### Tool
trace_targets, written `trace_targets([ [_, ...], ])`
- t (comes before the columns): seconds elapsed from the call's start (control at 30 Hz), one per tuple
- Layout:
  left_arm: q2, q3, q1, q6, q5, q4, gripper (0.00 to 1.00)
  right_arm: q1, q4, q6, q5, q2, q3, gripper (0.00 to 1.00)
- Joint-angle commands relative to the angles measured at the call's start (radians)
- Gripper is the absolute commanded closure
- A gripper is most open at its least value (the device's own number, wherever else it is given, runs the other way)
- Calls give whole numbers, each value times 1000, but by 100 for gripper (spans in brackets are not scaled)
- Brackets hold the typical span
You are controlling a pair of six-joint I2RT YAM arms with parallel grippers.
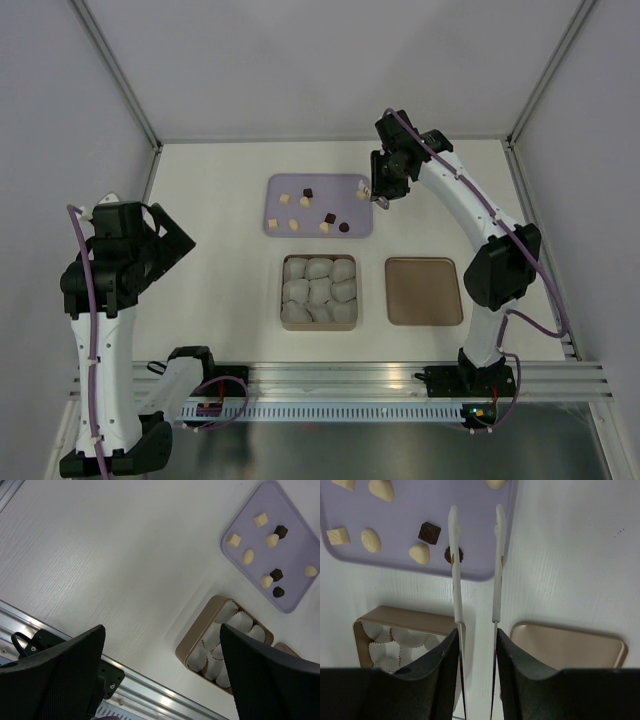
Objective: Pack the chocolate
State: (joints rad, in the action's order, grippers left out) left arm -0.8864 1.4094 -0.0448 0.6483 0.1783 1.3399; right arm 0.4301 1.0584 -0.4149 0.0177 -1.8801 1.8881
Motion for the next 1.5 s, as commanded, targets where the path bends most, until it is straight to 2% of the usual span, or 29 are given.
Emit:
trace_targets([
  [0.0, 6, 10, -6, 24, -25, 54, 0, 16, 52, -7, -4, -80, 77, 60],
  [0.33, 26, -15, -6, 25, -34, 47, 1, 33, 74, -25, 64, -241, 256, 60],
  [0.5, 44, -36, -6, 33, -37, 39, 0, 42, 81, -38, 114, -258, 243, 60],
  [1.47, 57, -87, -6, 44, -45, -15, 0, 44, 22, -55, 128, -372, 286, 58],
])
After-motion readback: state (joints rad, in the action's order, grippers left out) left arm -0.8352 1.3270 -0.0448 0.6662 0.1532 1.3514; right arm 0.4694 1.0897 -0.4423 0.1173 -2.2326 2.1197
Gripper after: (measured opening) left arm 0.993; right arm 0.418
